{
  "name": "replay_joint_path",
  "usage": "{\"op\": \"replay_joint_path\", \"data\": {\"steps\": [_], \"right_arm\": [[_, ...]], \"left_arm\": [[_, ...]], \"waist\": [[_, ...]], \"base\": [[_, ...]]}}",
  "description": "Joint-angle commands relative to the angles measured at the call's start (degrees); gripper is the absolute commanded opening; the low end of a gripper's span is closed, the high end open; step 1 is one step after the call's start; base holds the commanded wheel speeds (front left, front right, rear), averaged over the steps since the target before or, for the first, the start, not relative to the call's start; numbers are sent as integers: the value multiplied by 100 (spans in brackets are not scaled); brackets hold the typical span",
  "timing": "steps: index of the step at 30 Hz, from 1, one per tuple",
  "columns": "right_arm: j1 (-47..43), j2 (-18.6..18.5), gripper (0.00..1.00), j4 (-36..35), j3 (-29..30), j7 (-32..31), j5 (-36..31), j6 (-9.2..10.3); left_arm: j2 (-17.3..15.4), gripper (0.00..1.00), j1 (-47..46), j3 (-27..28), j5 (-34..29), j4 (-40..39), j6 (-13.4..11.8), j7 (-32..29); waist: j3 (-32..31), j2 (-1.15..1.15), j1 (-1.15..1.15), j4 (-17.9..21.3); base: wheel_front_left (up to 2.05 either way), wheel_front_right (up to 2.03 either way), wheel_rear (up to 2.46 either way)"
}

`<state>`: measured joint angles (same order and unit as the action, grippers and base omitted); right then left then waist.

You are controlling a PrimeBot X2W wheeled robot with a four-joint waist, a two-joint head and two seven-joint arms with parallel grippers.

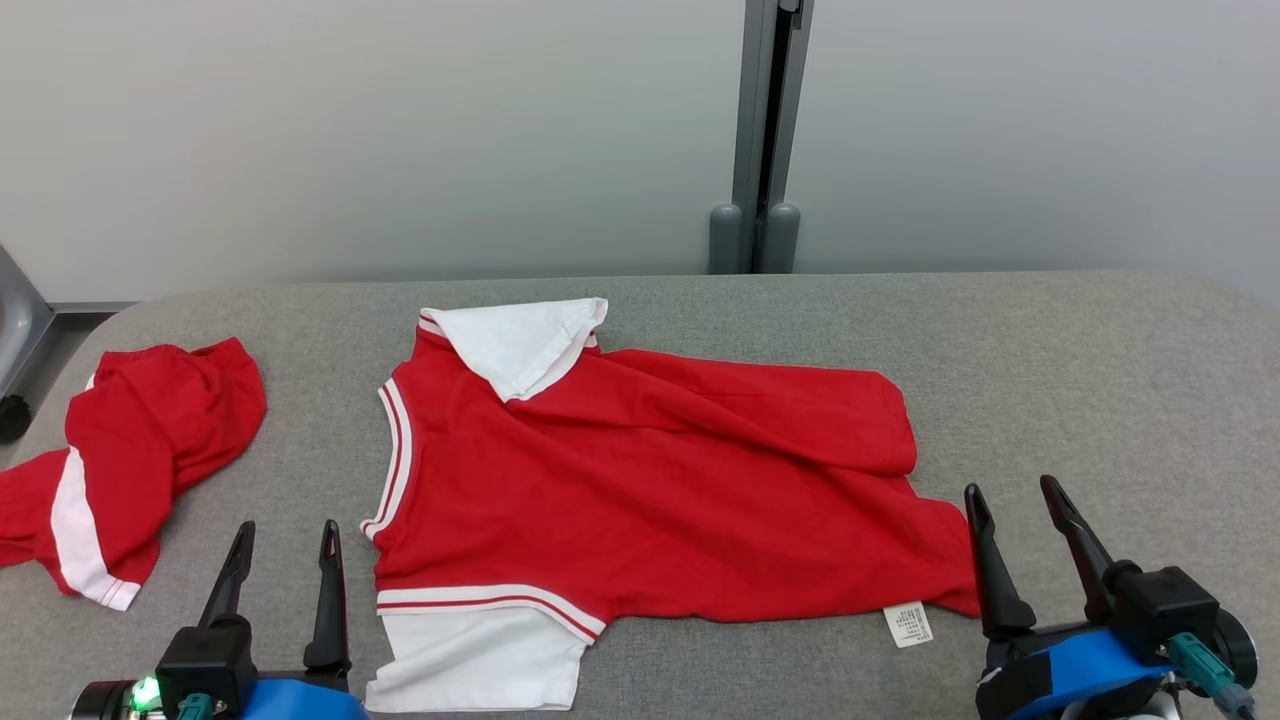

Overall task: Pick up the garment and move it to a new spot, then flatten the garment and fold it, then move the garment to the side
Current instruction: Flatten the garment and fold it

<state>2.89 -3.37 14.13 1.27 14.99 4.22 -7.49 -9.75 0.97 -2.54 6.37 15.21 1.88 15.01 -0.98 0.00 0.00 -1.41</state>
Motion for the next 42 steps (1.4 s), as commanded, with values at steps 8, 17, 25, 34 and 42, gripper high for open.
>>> {"op": "replay_joint_path", "data": {"steps": [8, 17, 25, 34, 42], "right_arm": [[-93, 32, 100, 255, 66, -35, -73, -1], [68, -27, 100, 1070, 194, -8, -116, -1], [257, -74, 100, 1749, 233, 19, -130, -1], [527, -123, 100, 2375, 172, 25, -109, -1], [751, -87, 100, 2767, 78, 24, -93, -1]], "left_arm": [[22, 100, 51, -135, 32, 135, 66, -11], [116, 100, 210, -459, 102, 689, 223, -259], [157, 100, 264, -690, 210, 1200, 356, -497], [154, 100, -37, -805, 317, 1924, 401, -376], [122, 100, -384, -830, 378, 2458, 424, -235]], "waist": [[6, 0, 0, -1], [59, 0, 0, -45], [130, 0, 0, -107], [197, 0, 0, -85], [264, 0, 0, -71]], "base": [[0, 0, 0], [0, 0, 0], [0, 0, 0], [0, 0, 0], [0, 0, 0]]}}
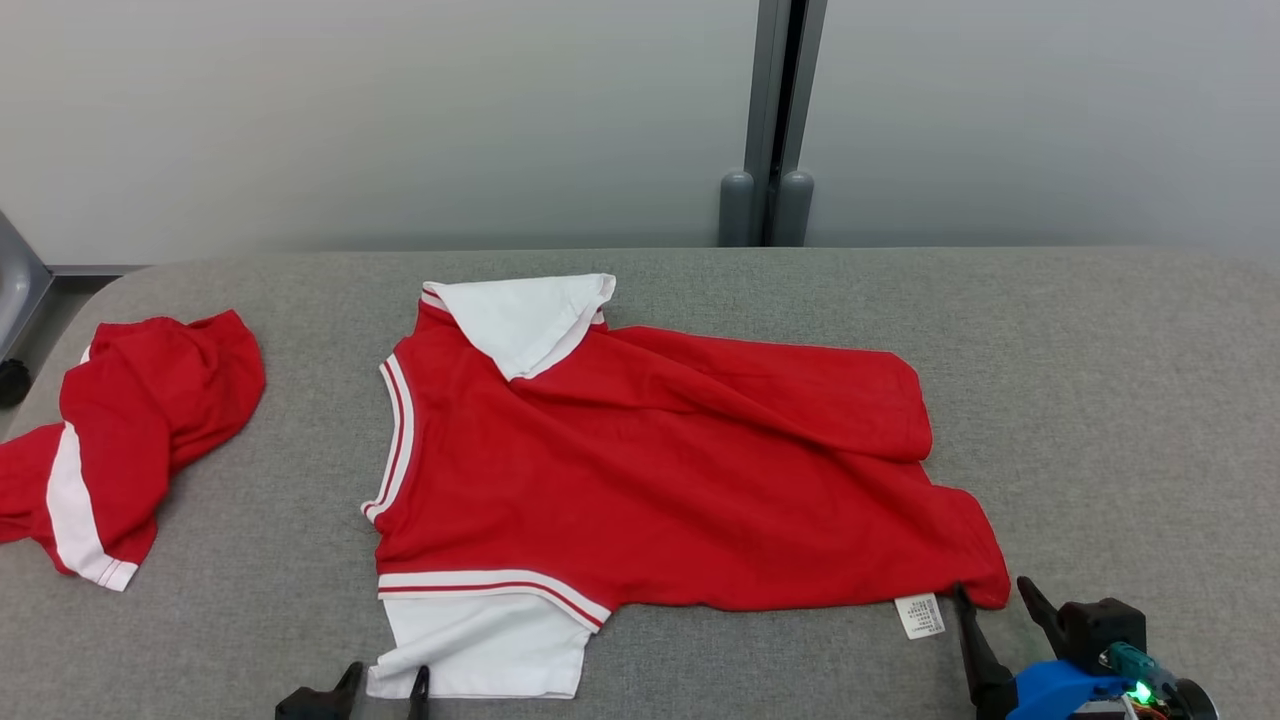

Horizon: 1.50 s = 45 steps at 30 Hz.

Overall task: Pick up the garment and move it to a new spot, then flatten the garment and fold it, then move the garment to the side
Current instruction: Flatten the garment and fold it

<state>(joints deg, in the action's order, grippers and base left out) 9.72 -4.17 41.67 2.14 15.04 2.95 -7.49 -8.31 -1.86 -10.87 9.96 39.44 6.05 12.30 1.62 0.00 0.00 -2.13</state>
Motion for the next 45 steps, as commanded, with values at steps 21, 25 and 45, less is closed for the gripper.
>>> {"op": "replay_joint_path", "data": {"steps": [21, 25, 45], "right_arm": [[411, 64, 0, 489, -81, 20, 407, -1], [171, 25, 0, 109, -138, 21, 587, -1], [320, -458, 0, -2503, -722, 21, 900, -1]], "left_arm": [[59, 0, -650, -259, 199, 974, 104, 253], [102, 0, -540, -232, 348, 688, 124, 287], [-511, 0, -1000, -129, 530, -2854, 125, -398]], "waist": [[71, 0, 0, 74], [-1, 0, 0, 58], [383, 0, 0, 230]], "base": [[0, 0, 0], [0, 0, 0], [0, 0, 0]]}}
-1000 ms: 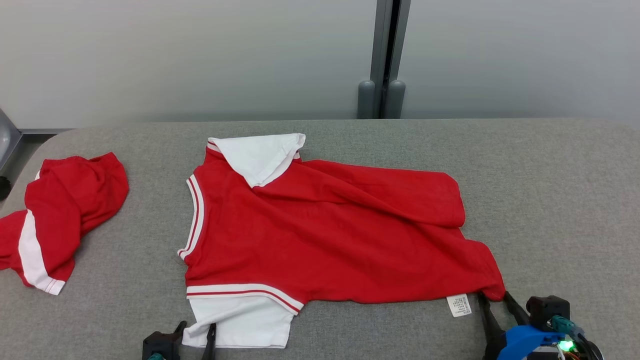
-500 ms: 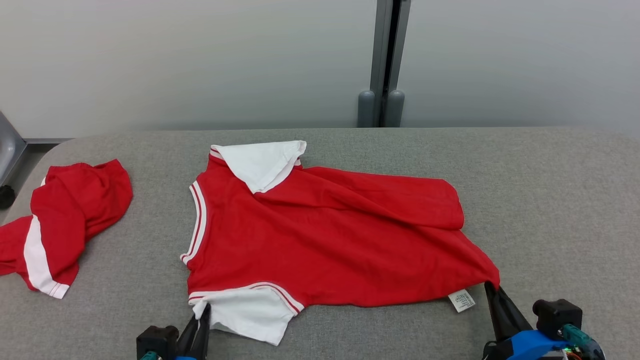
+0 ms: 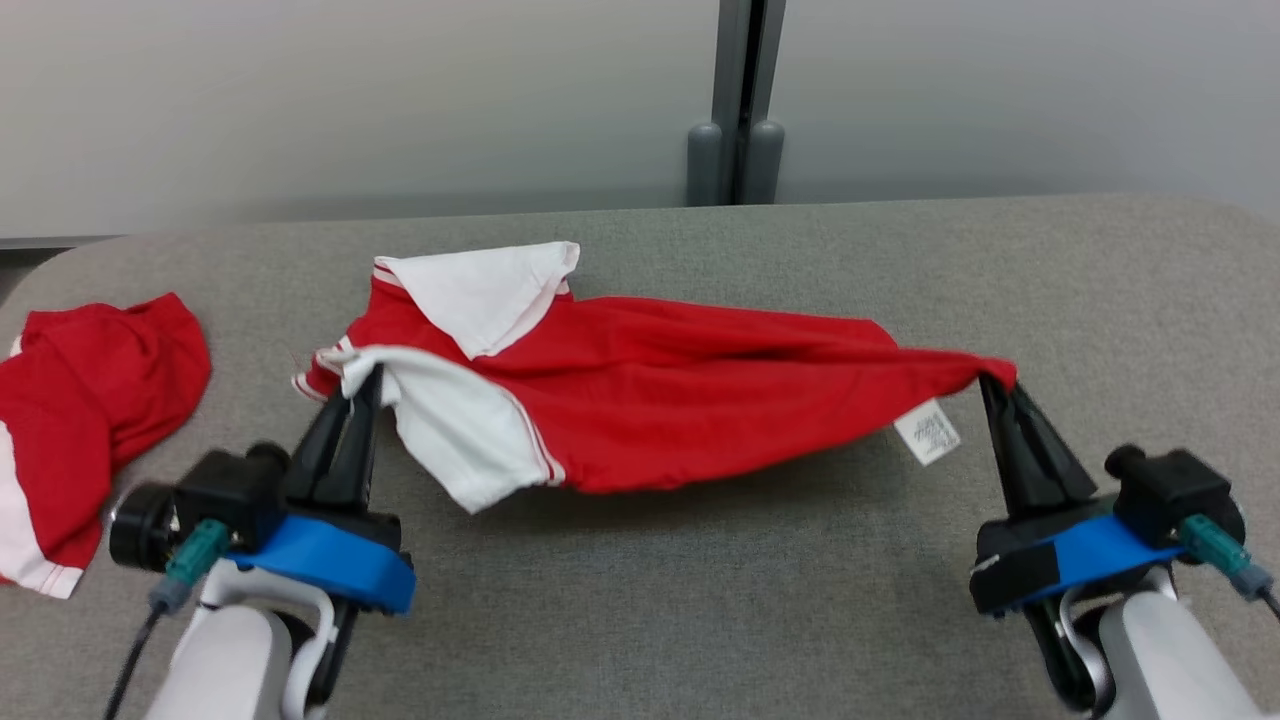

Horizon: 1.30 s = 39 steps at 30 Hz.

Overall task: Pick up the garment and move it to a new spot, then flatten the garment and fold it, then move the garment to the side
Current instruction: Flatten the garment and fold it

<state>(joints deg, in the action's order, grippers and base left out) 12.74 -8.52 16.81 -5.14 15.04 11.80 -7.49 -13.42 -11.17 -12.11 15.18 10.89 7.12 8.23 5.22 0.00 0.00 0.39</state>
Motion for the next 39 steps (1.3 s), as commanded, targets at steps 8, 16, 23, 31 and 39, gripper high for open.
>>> {"op": "replay_joint_path", "data": {"steps": [8, 16, 23, 31, 39], "right_arm": [[2074, -381, 0, 324, -199, 6, 240, -1], [4588, -474, 0, 1564, -505, -82, 785, -1], [6447, -488, 0, 2831, -643, -155, 1388, -1], [7800, -425, 0, 3767, -707, -67, 1730, -1], [7993, -491, 0, 3972, -1072, 1, 1887, -1]], "left_arm": [[-426, 0, -2131, -43, 42, -259, 41, -498], [-868, 0, -4666, -364, 363, 491, 34, -808], [-987, 0, -6438, -664, 584, 1536, 34, -671], [-845, 0, -7770, -1013, 811, 2576, 35, -356], [-721, 0, -8129, -1342, 1051, 3019, 35, -20]], "waist": [[1071, 0, 0, 189], [2032, 0, 0, 460], [2151, 0, 0, 622], [2068, 0, 0, 734], [2376, 0, 0, 708]], "base": [[0, 0, 0], [0, 0, 0], [0, 0, 0], [0, 0, 0], [0, 0, 0]]}}
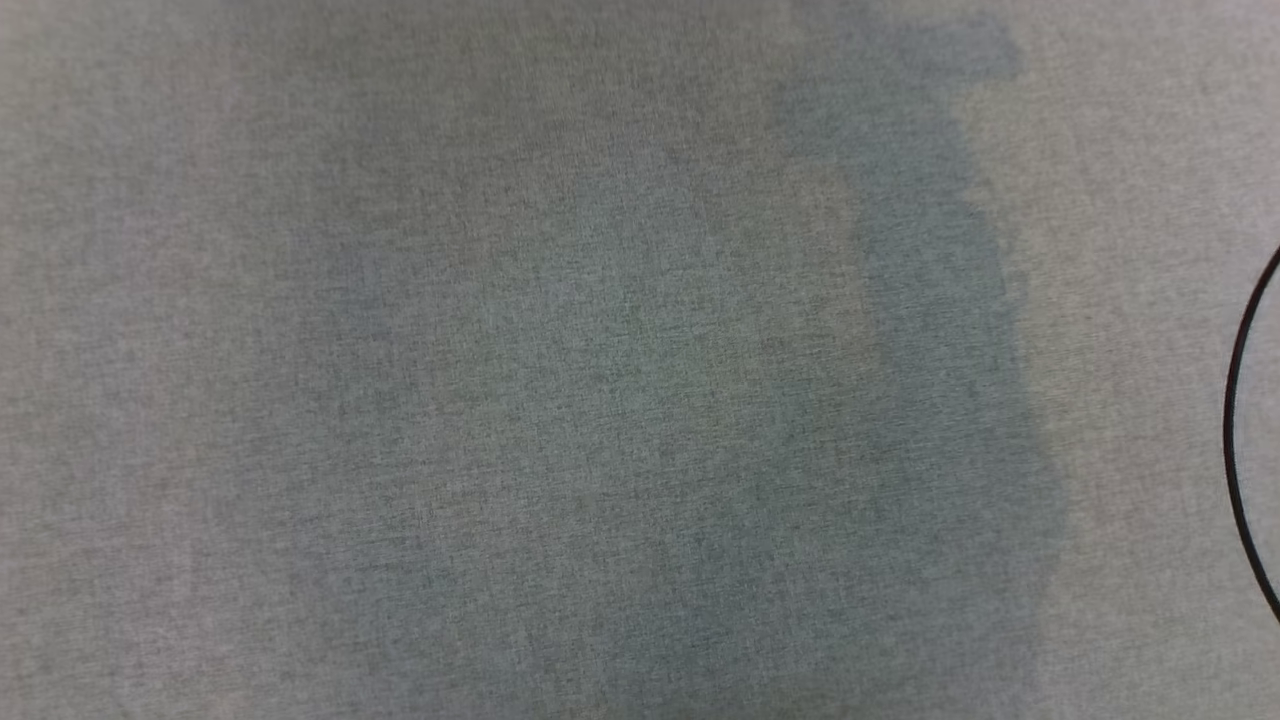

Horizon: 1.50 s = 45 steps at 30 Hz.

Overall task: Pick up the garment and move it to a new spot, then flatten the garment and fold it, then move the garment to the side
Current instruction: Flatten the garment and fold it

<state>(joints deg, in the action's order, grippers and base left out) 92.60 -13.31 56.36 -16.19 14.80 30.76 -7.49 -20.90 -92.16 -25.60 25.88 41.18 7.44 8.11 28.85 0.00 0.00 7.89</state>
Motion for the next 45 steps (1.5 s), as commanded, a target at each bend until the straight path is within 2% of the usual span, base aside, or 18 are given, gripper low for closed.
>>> {"op": "replay_joint_path", "data": {"steps": [1, 5, 11, 16, 21, 25, 31, 35, 42, 45], "right_arm": [[-37, -34, 0, 24, -23, 28, 22, -1], [-339, -158, 0, -97, -200, 40, 190, -1], [-1290, -385, 0, -964, -135, 43, 307, -1], [-2635, -631, 0, -1920, 3, 43, 369, 0], [-4048, -657, 0, -2761, 175, 43, 259, -1], [-5070, -571, 0, -3155, 140, 44, 164, -1], [-6276, -447, 0, -3275, 162, 43, 139, -1], [-7006, -380, 0, -3289, 210, 43, 92, -1], [-7966, -357, 0, -3326, 365, 43, 1, -1], [-8290, -406, 0, -3414, 409, 43, -123, -1]], "left_arm": [[25, 0, 15, -45, 15, 45, 3, 23], [68, 0, 321, -71, 265, 118, 3, 358], [8, 0, 1358, -3, 500, -191, 3, 675], [87, 0, 2635, 303, 588, -1016, -218, 708], [152, 0, 4300, 763, 521, -2060, -510, 713], [232, 0, 5525, 948, 379, -2636, -676, 714], [467, 0, 7028, 1009, 282, -3098, -824, 715], [601, 0, 7864, 988, 282, -3198, -835, 714], [760, 0, 8829, 1125, 325, -3384, -925, 715], [730, 0, 9190, 1091, 257, -3450, -978, 716]], "waist": [[82, 0, 0, -59], [336, 0, 0, -153], [456, 0, 0, -283], [335, 0, 0, -419], [26, 0, 0, -434], [-274, 0, 0, -430], [-756, 0, 0, -451], [-1078, 0, 0, -477], [-1542, 0, 0, -485], [-1697, 0, 0, -482]], "base": [[0, 0, 0], [0, 0, 0], [0, 0, 0], [0, 0, 0], [0, 0, 0], [0, 0, 0], [0, 0, 0], [0, 0, 0], [0, 0, 0], [0, 0, 0]]}}
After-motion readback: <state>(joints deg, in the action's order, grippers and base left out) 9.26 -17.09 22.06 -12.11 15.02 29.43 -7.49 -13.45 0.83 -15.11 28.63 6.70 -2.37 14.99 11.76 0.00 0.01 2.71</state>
